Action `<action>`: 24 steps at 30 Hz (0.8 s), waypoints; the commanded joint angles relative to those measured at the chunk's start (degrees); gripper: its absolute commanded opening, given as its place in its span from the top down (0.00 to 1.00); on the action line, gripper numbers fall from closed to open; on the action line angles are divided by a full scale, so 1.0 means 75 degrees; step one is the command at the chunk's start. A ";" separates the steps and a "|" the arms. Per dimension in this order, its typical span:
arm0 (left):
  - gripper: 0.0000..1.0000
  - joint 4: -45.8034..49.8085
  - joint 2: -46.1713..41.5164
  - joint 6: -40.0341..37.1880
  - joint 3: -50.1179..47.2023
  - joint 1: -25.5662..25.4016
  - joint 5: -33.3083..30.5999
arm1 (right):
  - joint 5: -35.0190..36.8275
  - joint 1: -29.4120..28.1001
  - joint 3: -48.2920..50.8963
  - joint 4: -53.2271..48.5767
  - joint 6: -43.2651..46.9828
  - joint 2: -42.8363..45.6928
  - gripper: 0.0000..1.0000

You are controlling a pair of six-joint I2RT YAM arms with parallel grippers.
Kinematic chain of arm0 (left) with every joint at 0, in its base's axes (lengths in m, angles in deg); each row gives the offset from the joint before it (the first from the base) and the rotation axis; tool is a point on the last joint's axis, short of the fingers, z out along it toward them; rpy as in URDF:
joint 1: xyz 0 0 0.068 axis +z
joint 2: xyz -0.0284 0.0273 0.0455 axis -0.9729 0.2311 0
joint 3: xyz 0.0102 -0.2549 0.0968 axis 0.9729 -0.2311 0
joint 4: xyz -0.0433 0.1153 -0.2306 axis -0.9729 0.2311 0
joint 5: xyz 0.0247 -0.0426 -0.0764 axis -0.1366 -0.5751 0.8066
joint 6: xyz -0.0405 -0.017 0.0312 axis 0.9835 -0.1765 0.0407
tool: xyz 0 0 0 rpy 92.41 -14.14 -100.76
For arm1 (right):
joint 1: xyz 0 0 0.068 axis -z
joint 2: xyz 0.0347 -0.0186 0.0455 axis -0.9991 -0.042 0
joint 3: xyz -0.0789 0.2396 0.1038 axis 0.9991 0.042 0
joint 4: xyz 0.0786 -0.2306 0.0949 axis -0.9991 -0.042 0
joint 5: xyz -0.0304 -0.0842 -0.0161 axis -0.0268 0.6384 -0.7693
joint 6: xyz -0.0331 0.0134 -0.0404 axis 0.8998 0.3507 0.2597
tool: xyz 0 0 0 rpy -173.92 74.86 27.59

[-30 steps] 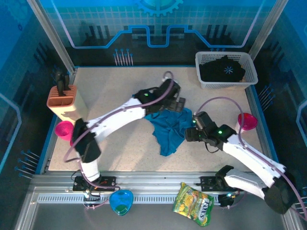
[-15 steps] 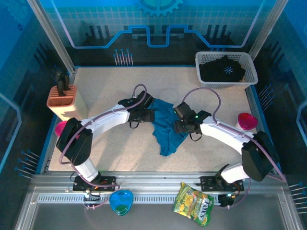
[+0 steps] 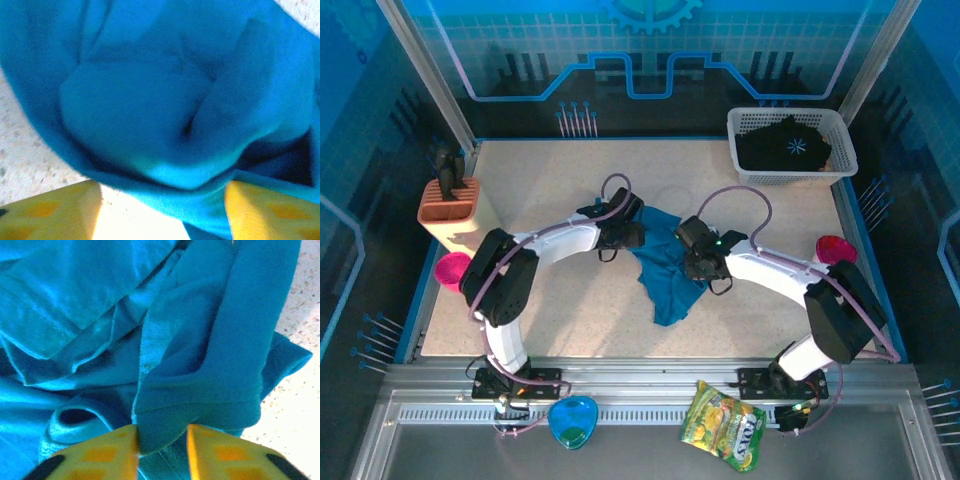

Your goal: Fold and stack the t-shirts

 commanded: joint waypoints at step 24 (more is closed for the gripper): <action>0.99 0.4850 -0.1981 -0.1803 0.2915 0.0089 -0.1535 | -0.0050 0.3370 0.0181 -0.0812 0.1708 0.2638 1.00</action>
